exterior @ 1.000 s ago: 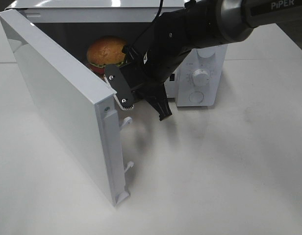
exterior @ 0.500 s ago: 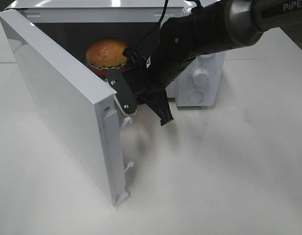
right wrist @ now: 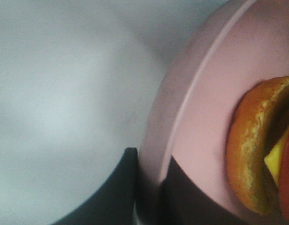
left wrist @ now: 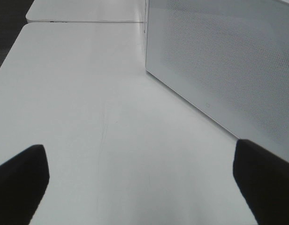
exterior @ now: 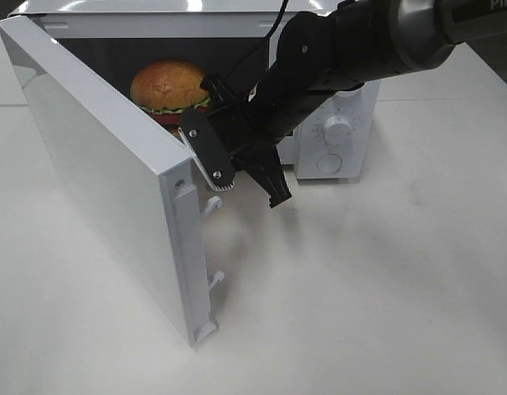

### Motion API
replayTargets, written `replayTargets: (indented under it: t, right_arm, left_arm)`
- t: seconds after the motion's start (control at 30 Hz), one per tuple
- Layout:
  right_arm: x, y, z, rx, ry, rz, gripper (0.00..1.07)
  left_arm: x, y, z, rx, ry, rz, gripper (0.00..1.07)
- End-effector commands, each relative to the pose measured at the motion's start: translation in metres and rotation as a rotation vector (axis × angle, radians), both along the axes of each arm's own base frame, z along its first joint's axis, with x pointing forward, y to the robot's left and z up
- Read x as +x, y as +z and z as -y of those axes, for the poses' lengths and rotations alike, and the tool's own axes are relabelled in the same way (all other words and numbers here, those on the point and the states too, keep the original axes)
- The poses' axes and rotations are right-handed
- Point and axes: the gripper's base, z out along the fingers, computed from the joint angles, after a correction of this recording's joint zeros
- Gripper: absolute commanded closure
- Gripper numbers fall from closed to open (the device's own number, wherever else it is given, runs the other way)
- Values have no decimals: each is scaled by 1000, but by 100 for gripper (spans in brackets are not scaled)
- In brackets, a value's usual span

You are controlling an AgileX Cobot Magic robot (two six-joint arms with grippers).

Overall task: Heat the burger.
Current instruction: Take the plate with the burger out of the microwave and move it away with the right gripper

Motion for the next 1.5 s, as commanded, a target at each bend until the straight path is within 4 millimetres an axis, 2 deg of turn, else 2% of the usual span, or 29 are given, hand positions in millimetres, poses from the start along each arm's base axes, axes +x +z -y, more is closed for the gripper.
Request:
replayTargets:
  t: [0.03,0.67,1.5]
  right_arm:
    - [2,23,0,57,6,75,107]
    - [-13,46,7,50,31,33,107]
    - [-56,65,38,55,28,56,107]
  left_arm:
    - [-3,0,1,-10,-1,29,7]
    - [-3,0,1,-10,-1,29,7]
    - [-3,0,1,-10,-1,29,7]
